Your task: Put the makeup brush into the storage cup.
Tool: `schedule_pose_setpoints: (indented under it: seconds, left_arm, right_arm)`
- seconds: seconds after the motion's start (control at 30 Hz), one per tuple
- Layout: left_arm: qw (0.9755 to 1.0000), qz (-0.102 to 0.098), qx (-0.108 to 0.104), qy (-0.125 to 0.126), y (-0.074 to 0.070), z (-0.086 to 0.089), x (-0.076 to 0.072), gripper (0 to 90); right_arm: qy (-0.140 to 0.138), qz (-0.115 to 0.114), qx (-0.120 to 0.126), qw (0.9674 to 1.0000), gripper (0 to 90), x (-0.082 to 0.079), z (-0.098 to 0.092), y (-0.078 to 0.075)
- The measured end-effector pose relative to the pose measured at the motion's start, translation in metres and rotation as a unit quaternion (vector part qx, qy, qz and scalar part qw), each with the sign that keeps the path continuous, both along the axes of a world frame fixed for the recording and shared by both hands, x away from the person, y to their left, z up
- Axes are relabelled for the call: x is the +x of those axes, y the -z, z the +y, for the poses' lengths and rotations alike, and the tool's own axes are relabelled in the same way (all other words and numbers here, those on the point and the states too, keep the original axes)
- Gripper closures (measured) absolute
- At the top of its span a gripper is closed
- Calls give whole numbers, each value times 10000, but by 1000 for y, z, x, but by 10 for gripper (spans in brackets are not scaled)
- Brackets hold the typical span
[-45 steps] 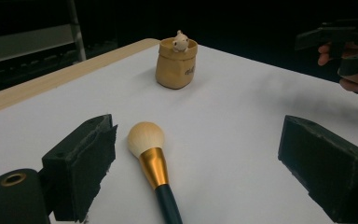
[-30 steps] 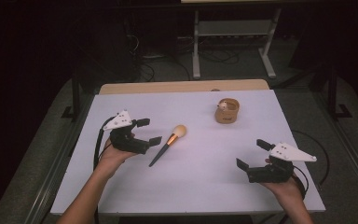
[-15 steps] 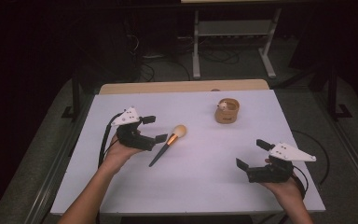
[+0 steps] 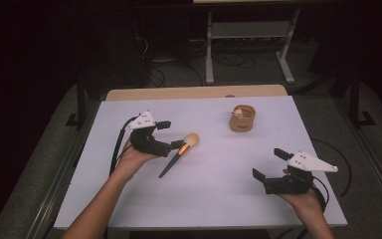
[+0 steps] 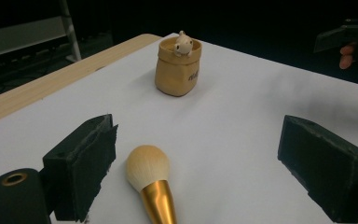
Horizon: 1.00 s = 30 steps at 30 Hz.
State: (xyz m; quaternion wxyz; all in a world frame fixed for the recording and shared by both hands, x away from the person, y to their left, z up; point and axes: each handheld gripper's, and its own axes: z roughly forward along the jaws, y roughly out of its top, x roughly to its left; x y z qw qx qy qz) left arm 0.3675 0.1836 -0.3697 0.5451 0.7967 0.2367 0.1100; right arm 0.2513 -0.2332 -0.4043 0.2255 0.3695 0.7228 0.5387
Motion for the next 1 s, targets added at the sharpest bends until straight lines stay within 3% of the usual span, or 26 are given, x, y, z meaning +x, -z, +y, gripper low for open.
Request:
schedule_pose_setpoints:
  seconds: [1.0]
  left_arm:
    - [10000,66,51,-15,-1,-22,25,105]
  right_arm:
    - [-27,-25,-16,10000,0,0,0,0]
